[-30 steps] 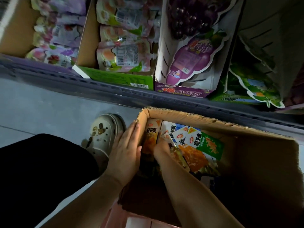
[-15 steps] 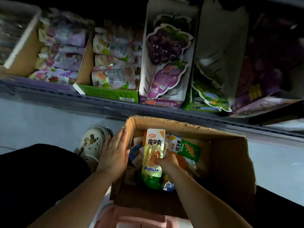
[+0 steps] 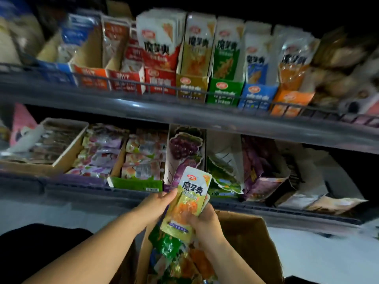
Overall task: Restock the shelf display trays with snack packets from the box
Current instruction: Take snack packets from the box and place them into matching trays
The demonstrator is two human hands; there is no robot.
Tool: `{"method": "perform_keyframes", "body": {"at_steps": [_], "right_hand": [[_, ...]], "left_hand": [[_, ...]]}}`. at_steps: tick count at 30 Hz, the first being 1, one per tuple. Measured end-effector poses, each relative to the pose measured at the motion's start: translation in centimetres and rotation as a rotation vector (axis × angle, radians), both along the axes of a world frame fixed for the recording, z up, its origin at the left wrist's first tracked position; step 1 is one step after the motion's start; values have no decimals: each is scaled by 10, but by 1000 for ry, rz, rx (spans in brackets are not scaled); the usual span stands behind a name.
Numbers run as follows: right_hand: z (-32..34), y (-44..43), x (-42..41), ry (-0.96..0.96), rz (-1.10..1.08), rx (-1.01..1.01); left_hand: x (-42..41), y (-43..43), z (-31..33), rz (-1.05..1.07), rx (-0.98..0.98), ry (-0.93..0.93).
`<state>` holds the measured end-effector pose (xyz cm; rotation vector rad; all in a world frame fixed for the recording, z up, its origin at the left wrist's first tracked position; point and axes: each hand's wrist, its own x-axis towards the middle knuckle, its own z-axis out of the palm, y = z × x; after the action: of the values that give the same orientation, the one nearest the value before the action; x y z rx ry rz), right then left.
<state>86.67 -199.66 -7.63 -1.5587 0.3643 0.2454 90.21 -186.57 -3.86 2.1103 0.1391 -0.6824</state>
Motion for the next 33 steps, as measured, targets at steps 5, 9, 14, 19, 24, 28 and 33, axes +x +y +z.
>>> {"method": "perform_keyframes", "body": {"at_steps": [5,9,14,19,24,28,33], "right_hand": [[56,-24,5,-128,-29,100],[87,-41,16,-254,-37,88],[93,-51,29,-323,-27,195],[87,-68,42,-319,-24,225],[97,-82,52,-375,-174,184],[102,-88,56,-381,-279,162],[101,-87,54,-356,-342,120]], "left_hand": [[4,0,54,-153,-248,-31],[16,-14,66,-155,-369,-77],[32,-31,73,-85,-387,-216],[40,-44,68,-101,-351,-264],[40,-51,68,-111,-321,-311],[38,-58,63,-124,-343,-272],[38,-60,58,-112,-358,-191]]}}
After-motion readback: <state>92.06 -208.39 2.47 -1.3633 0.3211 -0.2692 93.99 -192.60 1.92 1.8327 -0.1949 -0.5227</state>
